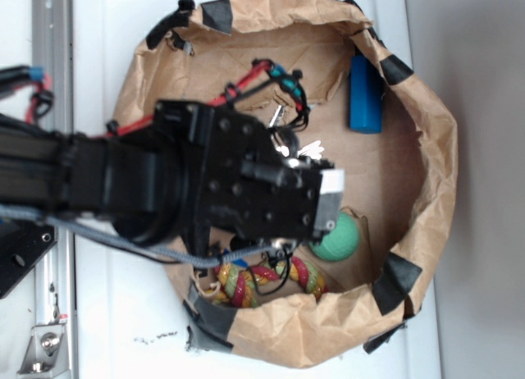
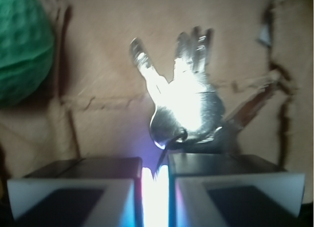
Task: Grab the silver keys.
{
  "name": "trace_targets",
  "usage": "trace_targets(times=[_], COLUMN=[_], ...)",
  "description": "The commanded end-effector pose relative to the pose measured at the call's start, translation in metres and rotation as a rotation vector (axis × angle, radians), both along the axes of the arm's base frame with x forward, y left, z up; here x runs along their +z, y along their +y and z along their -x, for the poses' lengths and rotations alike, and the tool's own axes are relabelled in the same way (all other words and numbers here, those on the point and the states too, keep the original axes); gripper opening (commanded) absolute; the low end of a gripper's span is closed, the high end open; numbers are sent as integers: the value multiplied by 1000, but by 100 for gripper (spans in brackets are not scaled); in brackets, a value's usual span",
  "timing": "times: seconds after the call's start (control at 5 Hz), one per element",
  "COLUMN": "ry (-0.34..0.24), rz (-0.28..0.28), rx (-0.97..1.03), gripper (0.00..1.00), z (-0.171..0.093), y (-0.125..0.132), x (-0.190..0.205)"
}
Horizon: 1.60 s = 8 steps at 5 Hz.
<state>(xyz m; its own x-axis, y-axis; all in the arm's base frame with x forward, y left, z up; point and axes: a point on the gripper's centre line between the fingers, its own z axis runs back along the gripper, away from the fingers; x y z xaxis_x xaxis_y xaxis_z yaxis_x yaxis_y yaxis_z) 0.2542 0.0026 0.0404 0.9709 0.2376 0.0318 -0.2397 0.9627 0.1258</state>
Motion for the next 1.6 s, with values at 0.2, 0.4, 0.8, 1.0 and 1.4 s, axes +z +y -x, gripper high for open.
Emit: trace_targets(times=[0.2, 0.4, 0.8, 1.0, 1.4], ry=[-181, -138, -126, -131, -157], rz=[397, 296, 223, 198, 146], rx=[-51, -3, 17, 23, 24], gripper=[0, 0, 0, 0, 0], z=[38, 25, 17, 14, 15], y=[32, 25, 13, 10, 5], x=[153, 132, 122, 119, 110])
